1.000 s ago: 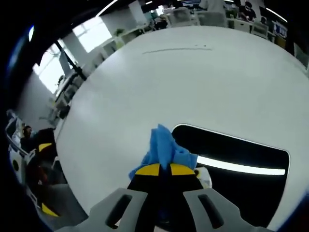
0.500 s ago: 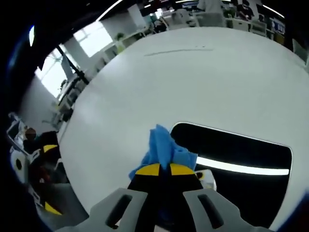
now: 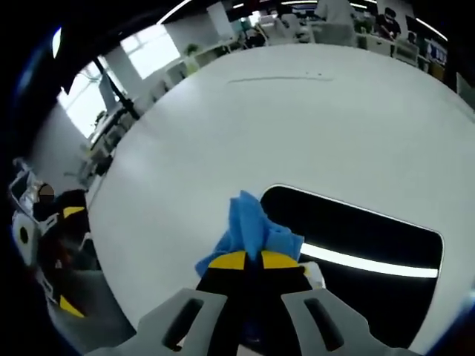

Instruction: Wipe the mirror surface with the cleaning cloth until all visible marks leave the cleaned area.

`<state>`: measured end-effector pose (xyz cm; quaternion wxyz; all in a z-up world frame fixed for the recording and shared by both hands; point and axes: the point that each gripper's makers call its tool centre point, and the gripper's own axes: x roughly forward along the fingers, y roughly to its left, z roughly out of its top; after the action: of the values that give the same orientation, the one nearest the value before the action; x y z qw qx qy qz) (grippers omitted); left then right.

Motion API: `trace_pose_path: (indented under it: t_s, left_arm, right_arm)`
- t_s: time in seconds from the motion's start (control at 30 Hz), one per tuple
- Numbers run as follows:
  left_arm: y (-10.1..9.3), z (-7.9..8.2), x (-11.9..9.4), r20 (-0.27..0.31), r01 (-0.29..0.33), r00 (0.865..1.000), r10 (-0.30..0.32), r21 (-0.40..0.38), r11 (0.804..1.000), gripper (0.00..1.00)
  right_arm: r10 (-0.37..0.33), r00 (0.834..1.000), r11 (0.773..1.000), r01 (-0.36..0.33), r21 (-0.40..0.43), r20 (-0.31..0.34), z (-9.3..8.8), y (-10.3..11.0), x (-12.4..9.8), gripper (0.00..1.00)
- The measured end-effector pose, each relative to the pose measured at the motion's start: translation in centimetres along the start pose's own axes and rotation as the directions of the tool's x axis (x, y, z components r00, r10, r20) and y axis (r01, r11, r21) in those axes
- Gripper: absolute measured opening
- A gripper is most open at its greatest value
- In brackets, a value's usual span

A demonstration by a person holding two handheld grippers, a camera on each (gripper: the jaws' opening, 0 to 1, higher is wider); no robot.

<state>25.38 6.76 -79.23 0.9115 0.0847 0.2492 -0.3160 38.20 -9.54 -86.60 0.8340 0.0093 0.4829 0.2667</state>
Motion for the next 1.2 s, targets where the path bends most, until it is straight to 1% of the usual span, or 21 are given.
trace_pose_path:
  t_s: [0.13,0.2,0.23,0.37,0.4,0.5,0.53,0.63,0.8,0.93,1.07,1.2]
  left_arm:
    - [0.4,0.4,-0.2,0.027,-0.016,1.0,0.016,-0.006,1.0,0.99]
    - [0.5,0.1,-0.1,0.01,-0.019,1.0,0.019,-0.015,1.0,0.99]
    - [0.4,0.1,-0.1,0.006,-0.017,1.0,0.017,-0.017,1.0,0.99]
    - [0.2,0.3,-0.1,0.016,-0.007,1.0,0.007,0.001,1.0,0.99]
    - [0.2,0.3,-0.2,0.019,-0.01,1.0,0.01,0.003,1.0,0.99]
    - [0.6,0.4,-0.2,0.025,-0.024,0.999,0.024,-0.01,1.0,0.99]
    - [0.4,0.2,-0.2,0.017,-0.014,1.0,0.015,-0.025,1.0,0.99]
    - [0.3,0.3,-0.2,0.023,-0.011,1.0,0.011,-0.003,1.0,0.99]
    - [0.4,0.1,-0.1,0.015,-0.009,1.0,0.01,-0.021,1.0,0.99]
    - [0.2,0.0,-0.1,0.006,-0.005,1.0,0.005,-0.015,1.0,0.99]
    - [0.2,0.0,-0.1,0.01,-0.006,1.0,0.006,-0.015,1.0,0.99]
    - [0.2,0.0,-0.1,0.009,-0.007,1.0,0.007,-0.015,1.0,0.99]
  right_arm:
    - [0.004,1.0,1.0,-0.004,-0.012,0.002,0.0,-0.1,-0.1,0.0]
    - [-0.003,1.0,1.0,0.003,-0.015,-0.005,-0.2,-0.4,-0.3,0.0]
    - [-0.001,1.0,1.0,0.001,0.005,-0.008,-0.3,-0.6,-0.4,0.0]
    - [0.011,1.0,1.0,-0.011,0.014,-0.007,-0.3,-0.6,-0.4,0.0]
    - [0.003,1.0,1.0,-0.003,0.0,-0.008,-0.4,-0.7,-0.5,0.0]
    - [0.0,1.0,1.0,0.0,0.001,-0.008,-0.6,-0.8,-0.7,0.0]
    - [0.0,1.0,1.0,0.0,0.0,-0.01,-0.6,-1.0,-0.7,0.0]
    - [0.002,1.0,1.0,-0.002,0.004,-0.009,-0.8,-1.4,-0.9,0.0]
    - [-0.001,1.0,1.0,0.001,0.008,-0.01,-1.1,-2.2,-1.4,0.0]
    - [-0.002,1.0,1.0,0.002,0.013,-0.01,-1.3,-2.8,-1.8,0.0]
    - [-0.003,1.0,1.0,0.003,0.002,-0.012,-1.5,-3.4,-2.1,0.0]
    - [0.002,1.0,1.0,-0.001,0.031,-0.009,-1.7,-4.1,-2.4,0.0]
